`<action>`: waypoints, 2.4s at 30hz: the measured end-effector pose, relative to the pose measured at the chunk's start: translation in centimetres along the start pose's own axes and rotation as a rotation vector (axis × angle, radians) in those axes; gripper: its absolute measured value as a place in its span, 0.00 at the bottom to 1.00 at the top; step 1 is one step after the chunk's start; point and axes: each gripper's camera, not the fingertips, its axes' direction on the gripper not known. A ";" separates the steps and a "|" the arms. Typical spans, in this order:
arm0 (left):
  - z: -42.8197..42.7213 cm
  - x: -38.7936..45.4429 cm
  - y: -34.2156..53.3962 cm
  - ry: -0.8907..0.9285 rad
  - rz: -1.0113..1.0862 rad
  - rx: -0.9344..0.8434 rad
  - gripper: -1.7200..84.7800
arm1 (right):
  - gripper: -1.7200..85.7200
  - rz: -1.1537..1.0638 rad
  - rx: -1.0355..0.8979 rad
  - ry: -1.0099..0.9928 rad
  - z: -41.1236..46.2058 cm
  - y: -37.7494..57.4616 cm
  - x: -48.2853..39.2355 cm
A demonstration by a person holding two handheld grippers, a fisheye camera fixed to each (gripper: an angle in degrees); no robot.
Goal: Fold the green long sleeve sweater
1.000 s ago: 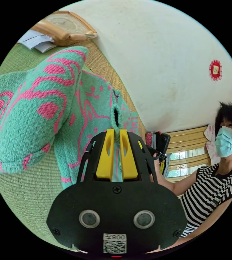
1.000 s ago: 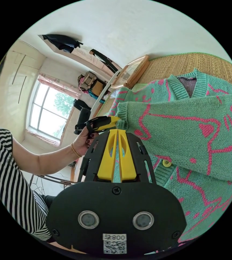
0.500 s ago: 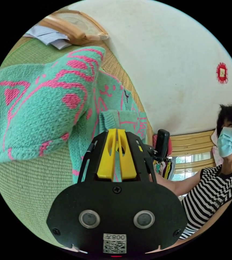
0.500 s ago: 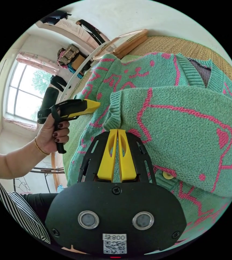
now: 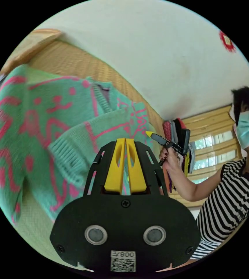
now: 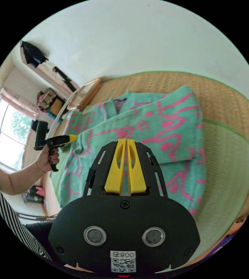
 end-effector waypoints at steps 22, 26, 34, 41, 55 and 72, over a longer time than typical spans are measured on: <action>23.7 10.5 -14.7 -0.158 0.305 -0.243 0.02 | 0.02 0.032 0.001 0.223 -1.3 2.1 4.1; 23.5 10.8 -14.8 -0.159 0.273 -0.241 0.02 | 0.02 0.057 0.034 0.231 -2.1 1.5 4.9; 18.9 11.7 -14.3 -0.185 0.237 -0.141 0.02 | 0.02 0.072 0.039 0.213 -2.3 1.5 4.8; 12.9 11.9 -11.9 -0.072 0.207 -0.130 0.02 | 0.02 0.090 0.018 0.198 -1.8 0.6 4.5; -14.8 3.8 11.6 -0.233 -0.264 0.012 0.02 | 0.02 -0.003 -0.157 0.075 2.7 -3.0 -0.8; -46.3 0.1 33.6 -0.206 -0.775 0.734 0.10 | 0.02 -0.341 -0.387 -0.234 14.2 -8.5 -21.9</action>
